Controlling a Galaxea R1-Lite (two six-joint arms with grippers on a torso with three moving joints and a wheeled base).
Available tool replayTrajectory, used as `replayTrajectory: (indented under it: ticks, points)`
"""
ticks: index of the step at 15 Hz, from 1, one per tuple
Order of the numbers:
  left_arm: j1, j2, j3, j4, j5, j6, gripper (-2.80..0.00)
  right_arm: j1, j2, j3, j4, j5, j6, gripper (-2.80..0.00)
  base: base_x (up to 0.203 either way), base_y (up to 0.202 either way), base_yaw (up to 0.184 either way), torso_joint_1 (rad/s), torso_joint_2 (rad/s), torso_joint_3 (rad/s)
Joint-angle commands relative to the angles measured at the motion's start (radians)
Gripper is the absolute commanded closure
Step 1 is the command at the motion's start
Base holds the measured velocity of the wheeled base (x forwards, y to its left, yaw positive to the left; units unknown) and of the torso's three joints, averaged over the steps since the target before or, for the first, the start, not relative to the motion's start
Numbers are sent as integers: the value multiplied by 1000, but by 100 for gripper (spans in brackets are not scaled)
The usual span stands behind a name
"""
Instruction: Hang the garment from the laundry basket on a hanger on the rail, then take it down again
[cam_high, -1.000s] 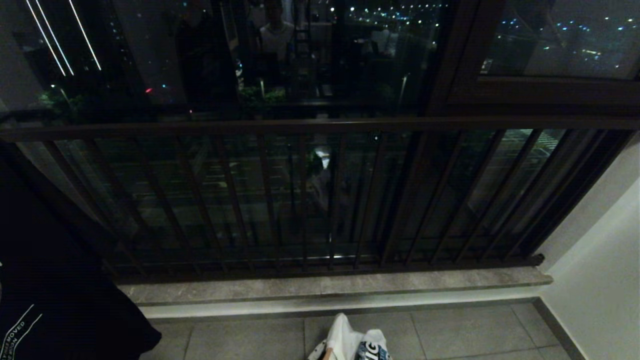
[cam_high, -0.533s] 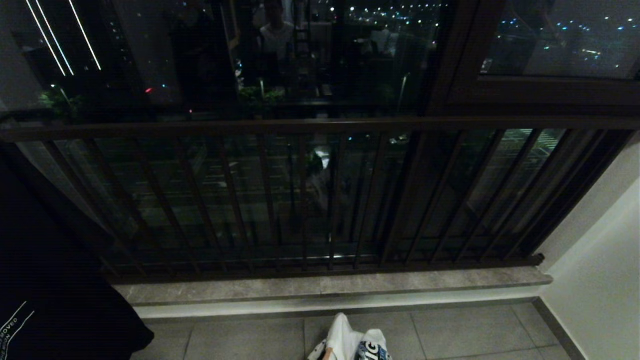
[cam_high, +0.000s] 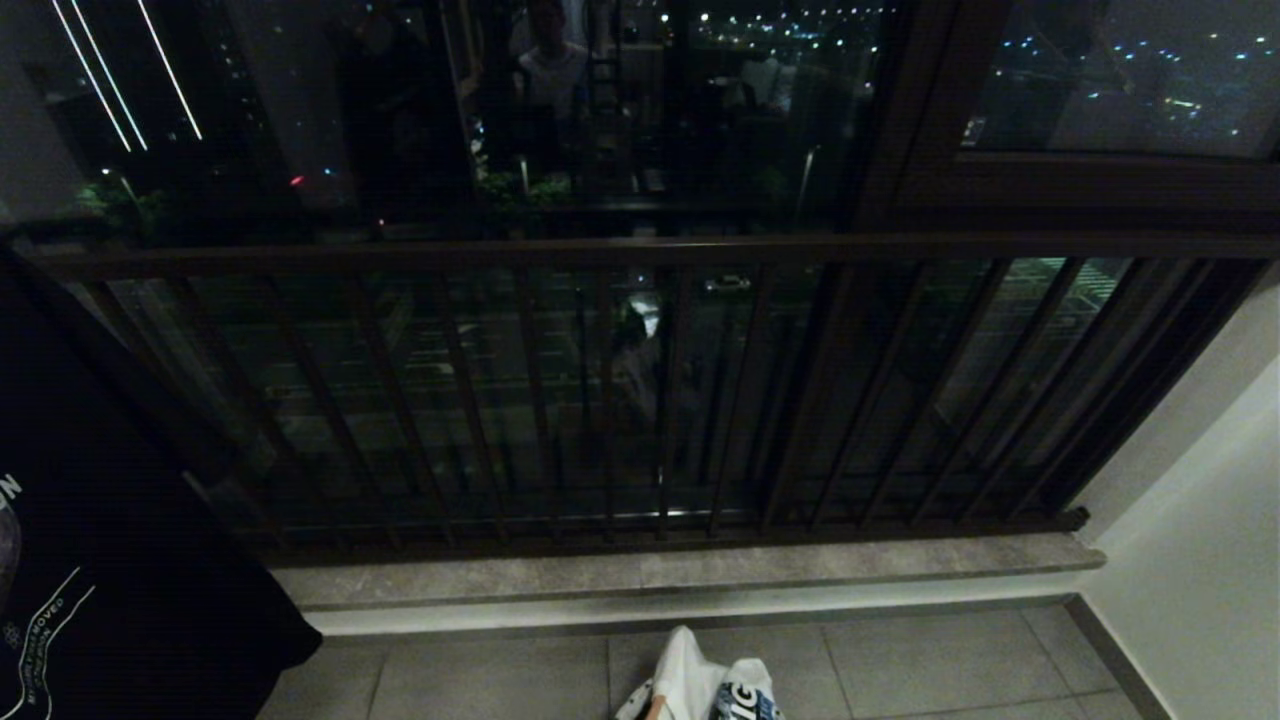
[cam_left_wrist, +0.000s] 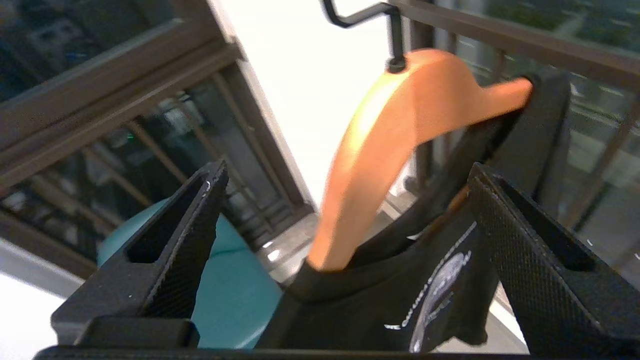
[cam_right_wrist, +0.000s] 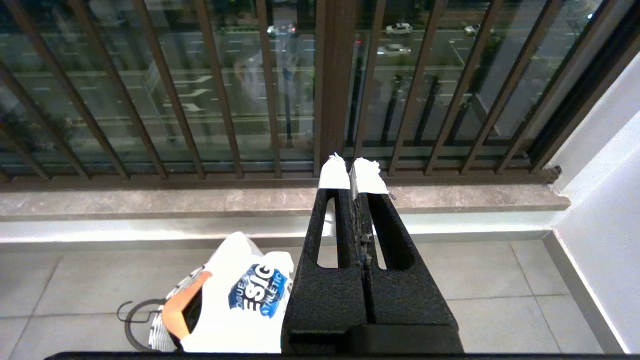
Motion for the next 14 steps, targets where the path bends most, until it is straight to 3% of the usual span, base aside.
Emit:
replayTrajectory:
  ticks: [1,3,11,14]
  points:
    - [27,26,0,1,-11,0,-280,0,0,0,0,0,0,0,0,0,0,0,0,0]
    - [70,44,0,-1,-42,-6,-280,0,0,0,0,0,0,0,0,0,0,0,0,0]
    - [237,66,0,-29,-461,-76,-280,0,0,0,0,0,0,0,0,0,0,0,0,0]
    - [286,73,8,-45,-575,-81,-280,0,0,0,0,0,0,0,0,0,0,0,0,0]
